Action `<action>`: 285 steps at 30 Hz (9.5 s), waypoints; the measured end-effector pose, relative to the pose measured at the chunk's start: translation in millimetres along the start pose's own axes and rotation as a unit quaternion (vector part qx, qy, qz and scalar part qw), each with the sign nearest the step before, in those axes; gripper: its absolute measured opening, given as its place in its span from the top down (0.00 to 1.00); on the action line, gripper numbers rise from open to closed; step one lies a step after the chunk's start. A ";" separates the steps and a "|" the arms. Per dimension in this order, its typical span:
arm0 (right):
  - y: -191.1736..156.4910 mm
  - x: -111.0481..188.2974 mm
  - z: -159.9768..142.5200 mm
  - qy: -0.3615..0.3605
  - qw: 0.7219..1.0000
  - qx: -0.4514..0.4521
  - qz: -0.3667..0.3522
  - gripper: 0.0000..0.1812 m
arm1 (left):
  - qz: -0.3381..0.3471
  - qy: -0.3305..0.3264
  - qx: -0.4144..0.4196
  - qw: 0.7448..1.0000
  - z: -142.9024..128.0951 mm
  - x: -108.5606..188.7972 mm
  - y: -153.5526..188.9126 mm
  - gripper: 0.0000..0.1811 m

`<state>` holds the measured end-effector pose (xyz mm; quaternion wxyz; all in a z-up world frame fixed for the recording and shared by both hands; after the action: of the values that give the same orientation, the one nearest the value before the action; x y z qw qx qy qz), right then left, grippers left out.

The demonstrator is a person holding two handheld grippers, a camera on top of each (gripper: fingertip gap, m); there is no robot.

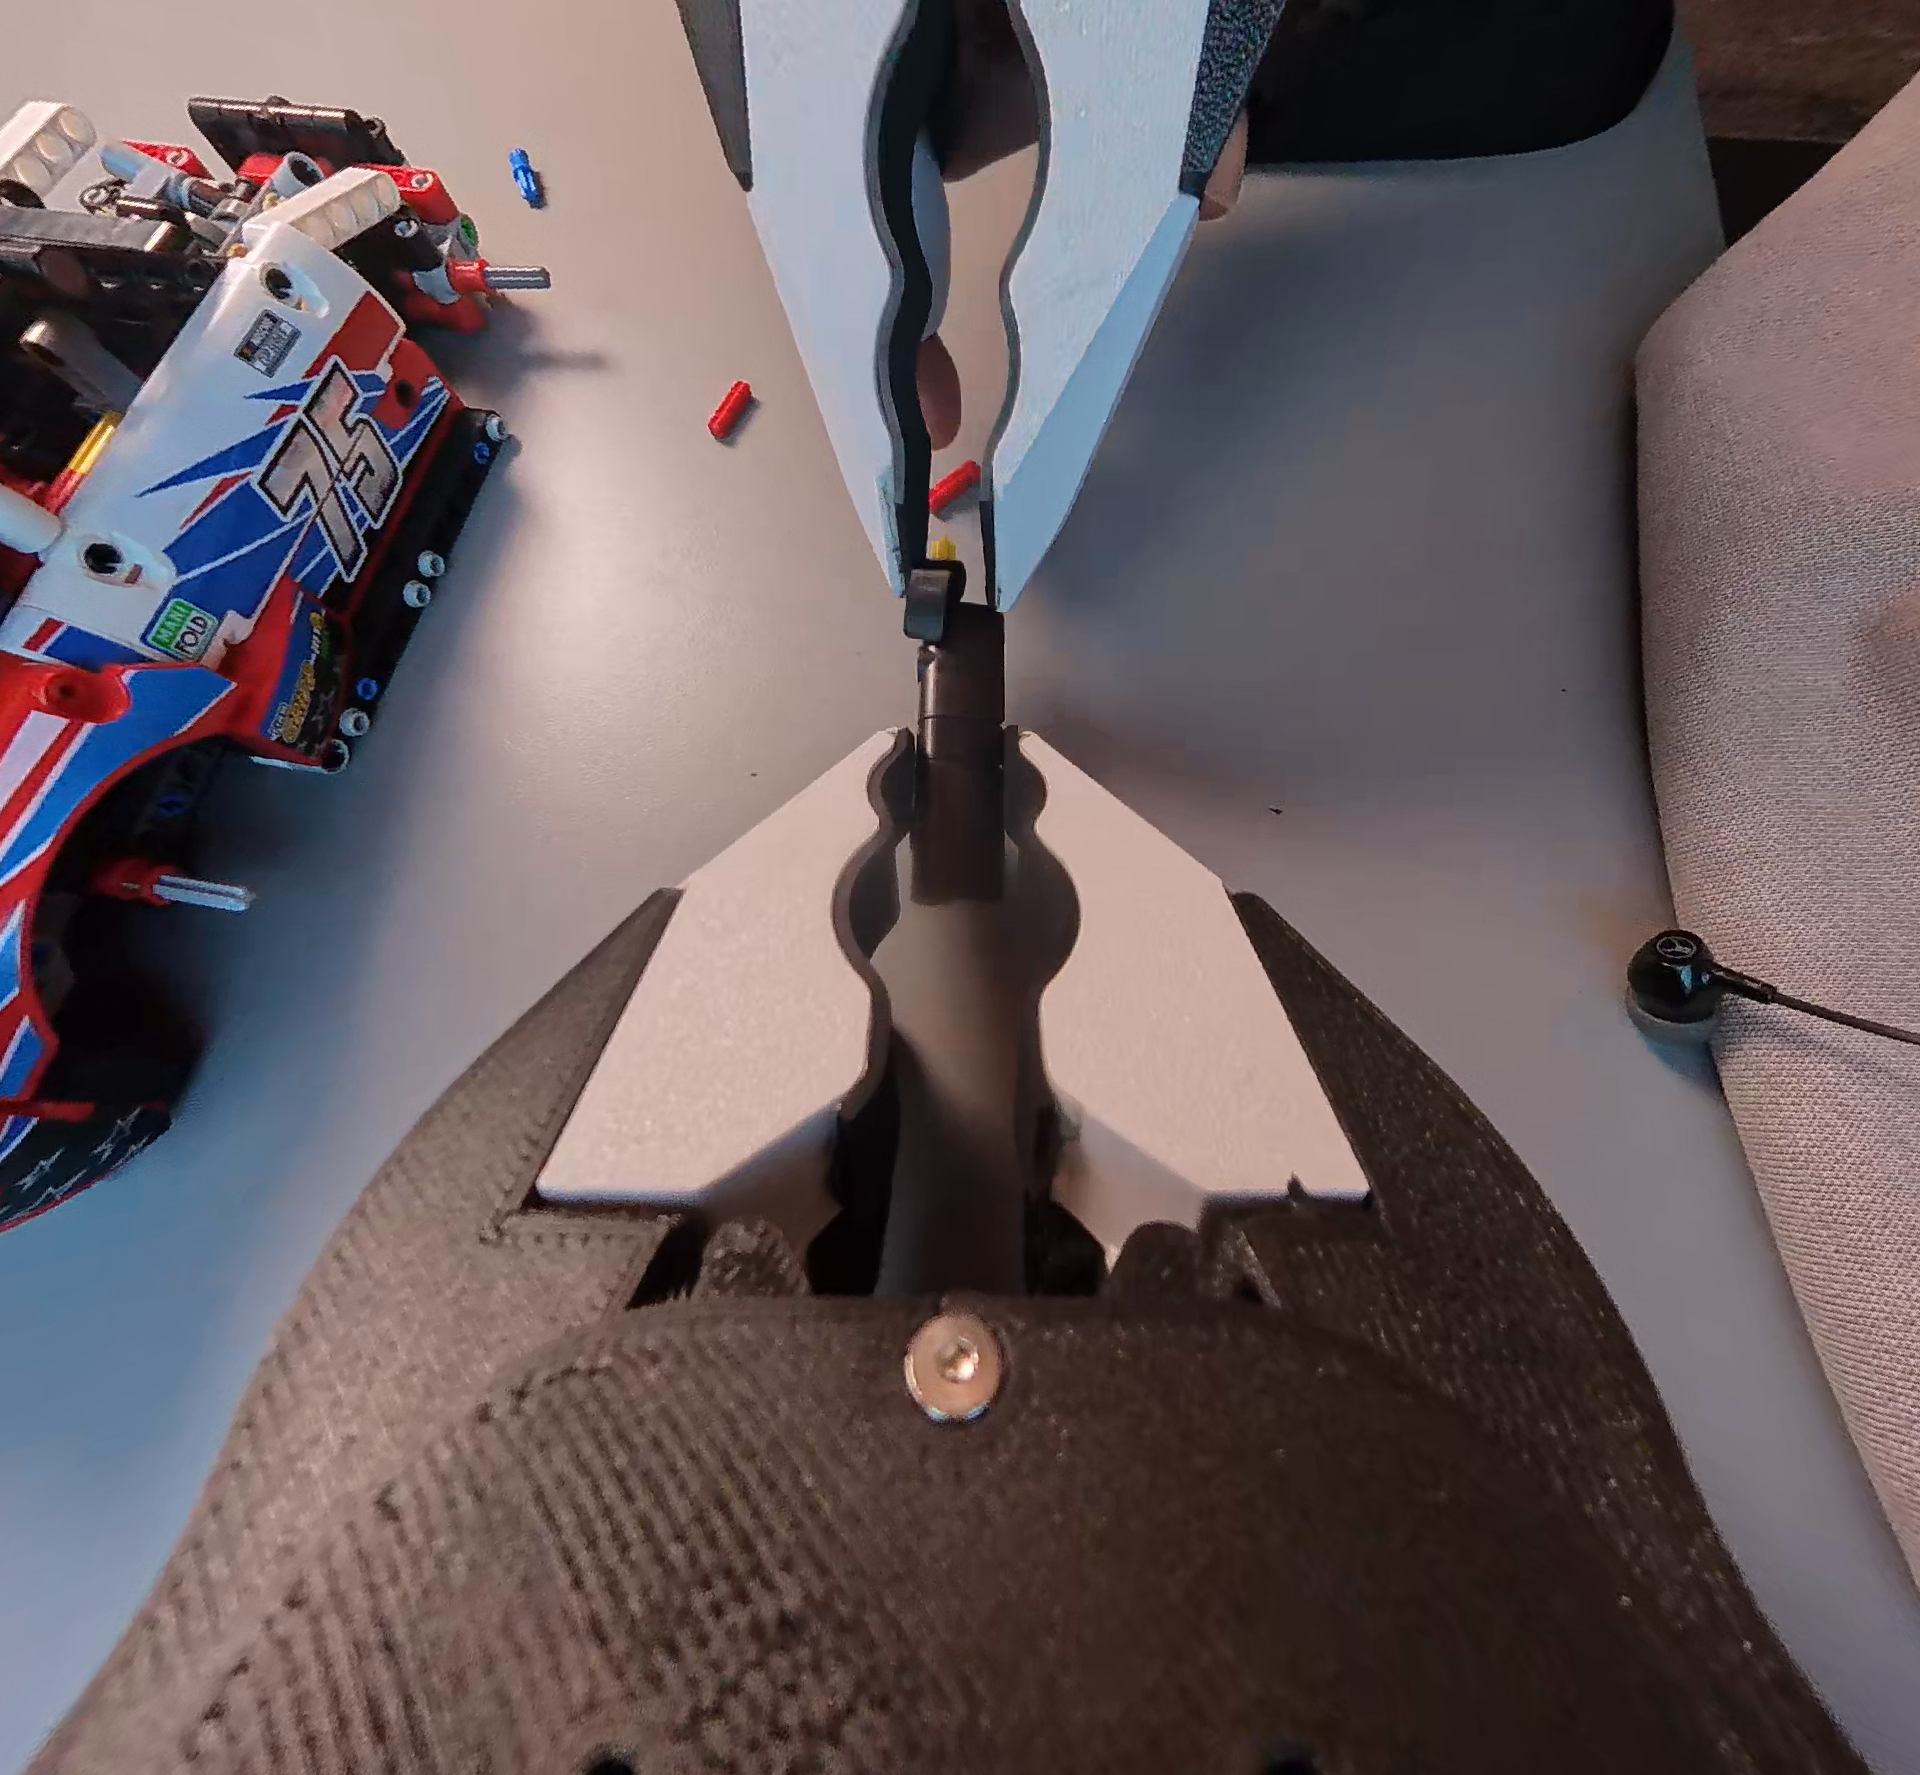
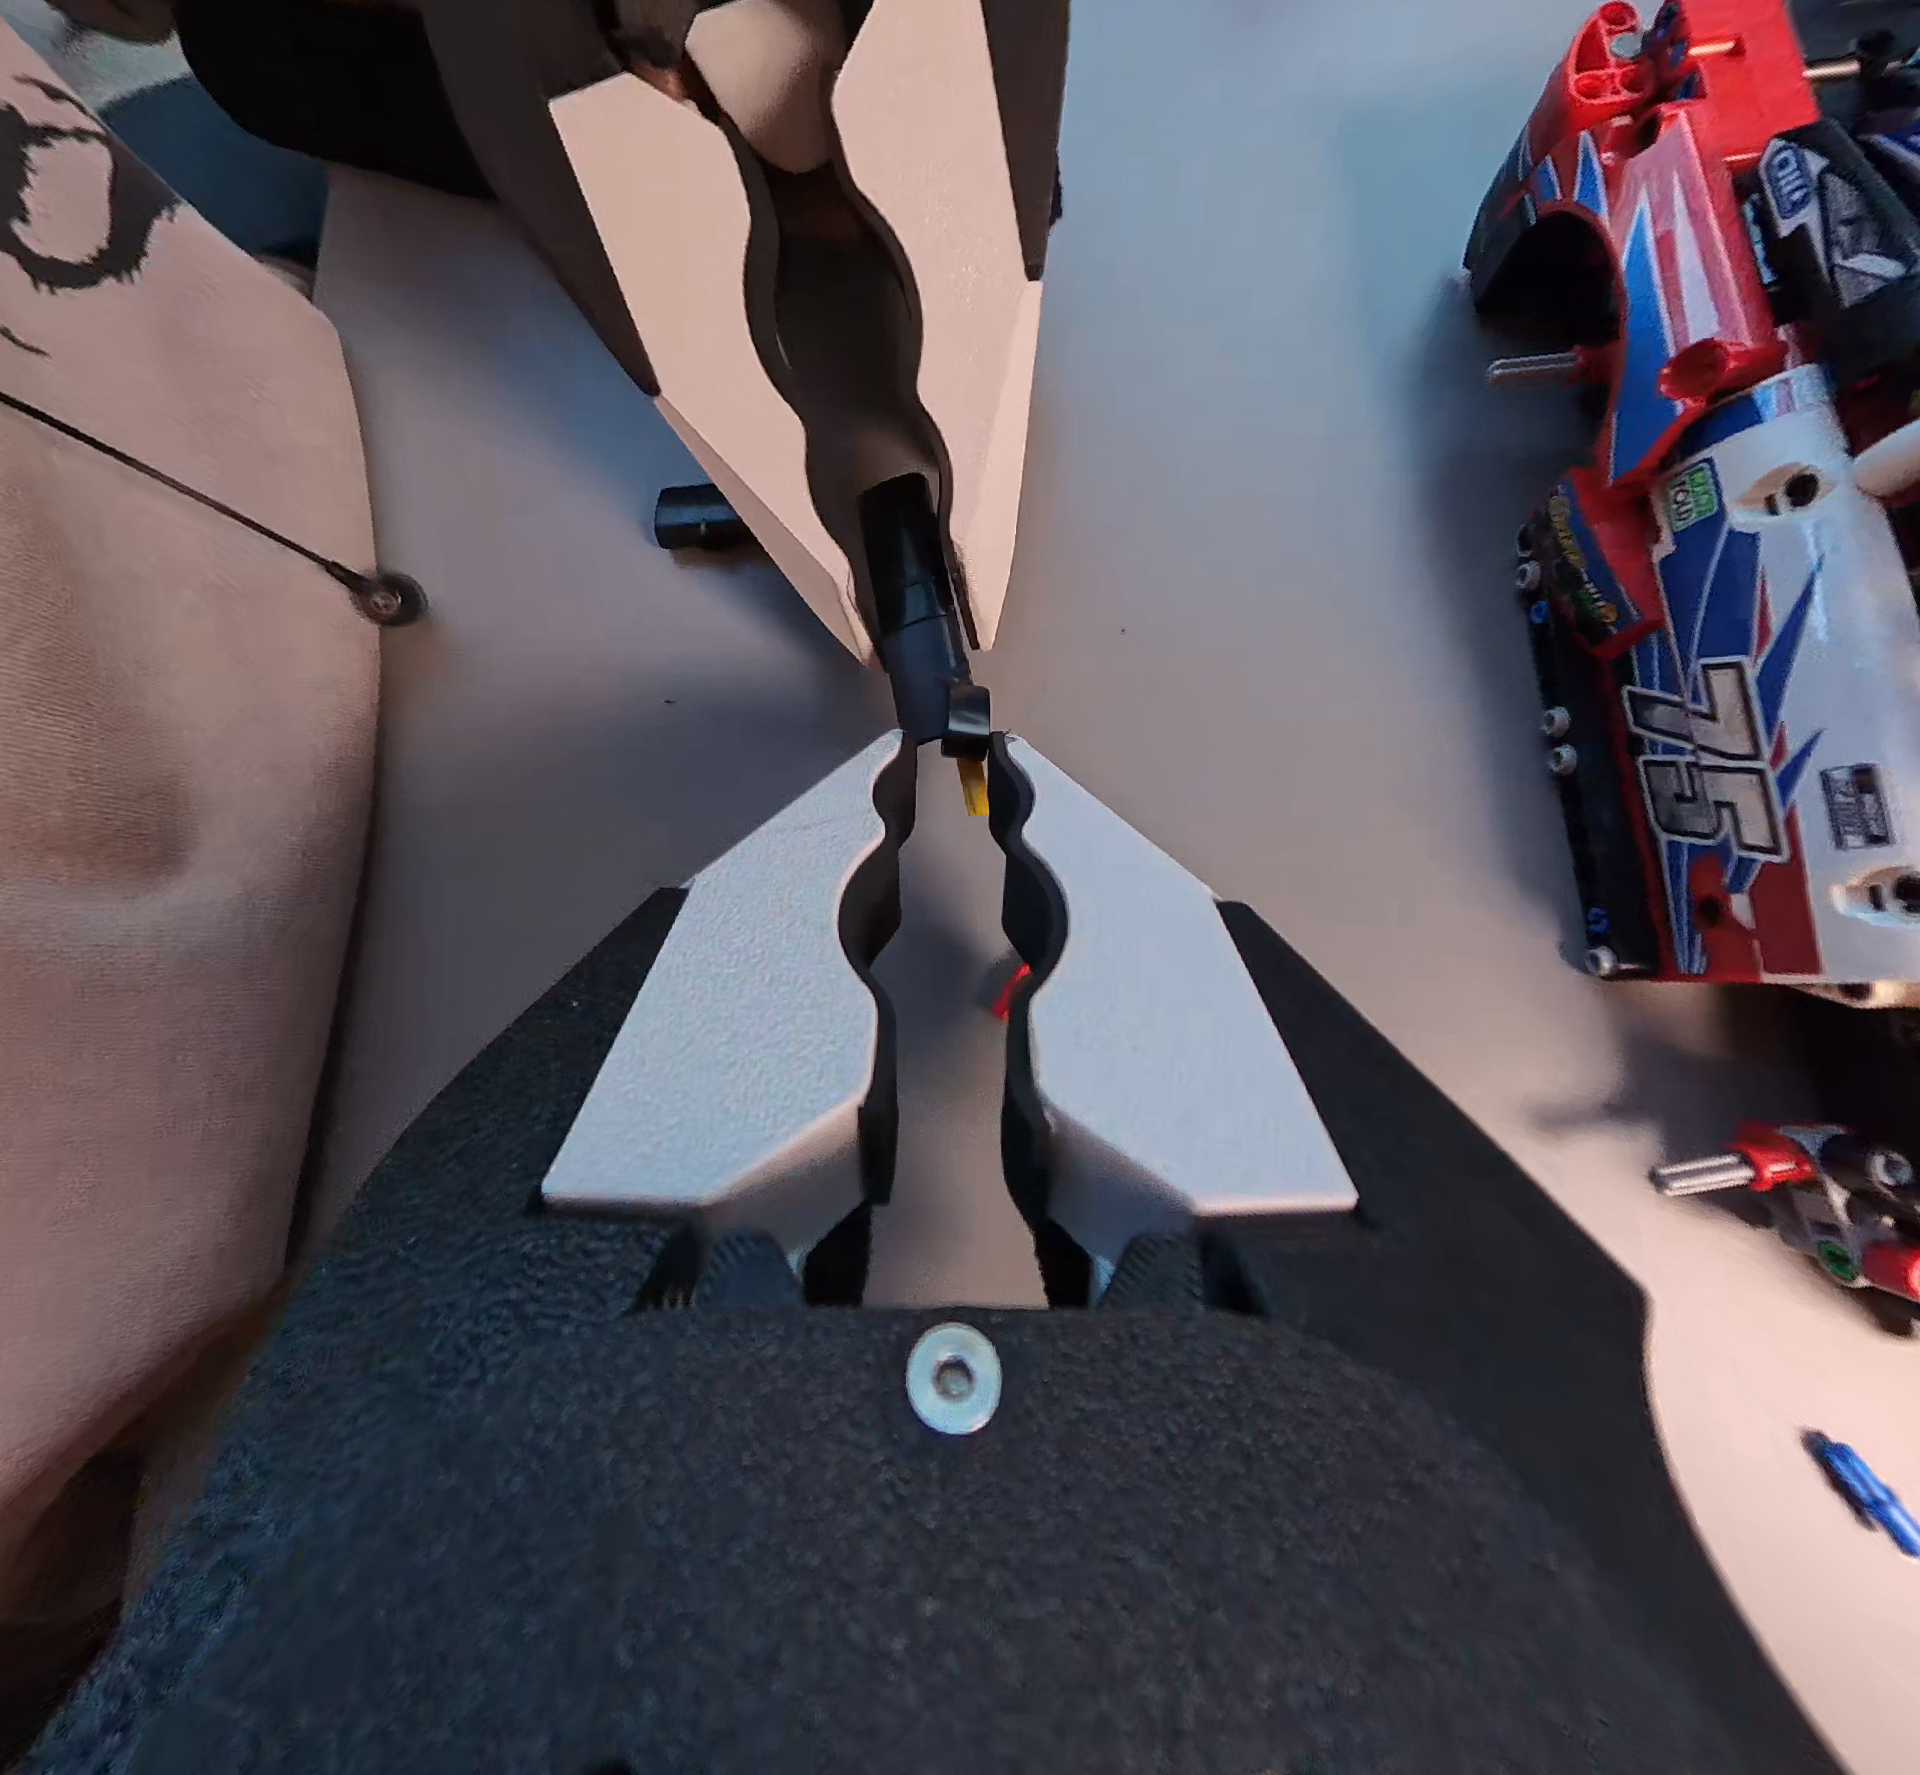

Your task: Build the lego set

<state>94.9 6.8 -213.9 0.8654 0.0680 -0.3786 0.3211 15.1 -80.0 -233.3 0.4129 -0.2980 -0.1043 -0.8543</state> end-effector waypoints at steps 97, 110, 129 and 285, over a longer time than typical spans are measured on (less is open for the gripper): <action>11.0 39.4 17.1 0.325 0.876 -0.201 0.295 0.97 | -0.119 0.204 0.133 0.963 28.6 45.2 -12.5 0.92; 11.5 39.9 15.1 0.342 0.860 -0.215 0.310 0.97 | -0.128 0.225 0.146 0.955 31.1 49.6 -13.6 0.92; 8.9 4.6 -2.0 0.051 0.993 -0.039 0.100 0.97 | 0.034 0.009 -0.083 0.996 -2.1 23.1 -15.4 0.86; 12.8 22.0 -7.2 0.075 0.981 -0.061 0.166 0.97 | -0.235 -0.136 0.154 0.950 18.6 -15.0 -8.7 0.97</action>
<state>102.7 30.6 -205.2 0.8285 -0.0726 -0.3374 0.4409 23.5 -56.9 -226.7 0.2238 -0.3111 -0.3571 -0.8518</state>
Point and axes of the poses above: each gripper's, where its closed fingertips meet, x back along the fingers, z out of its top, y = z × x across the jaws, the point moved 7 cm from there along x, back along the fingers, and after that the axes turned 3 degrees about z, right-handed, at the moved point
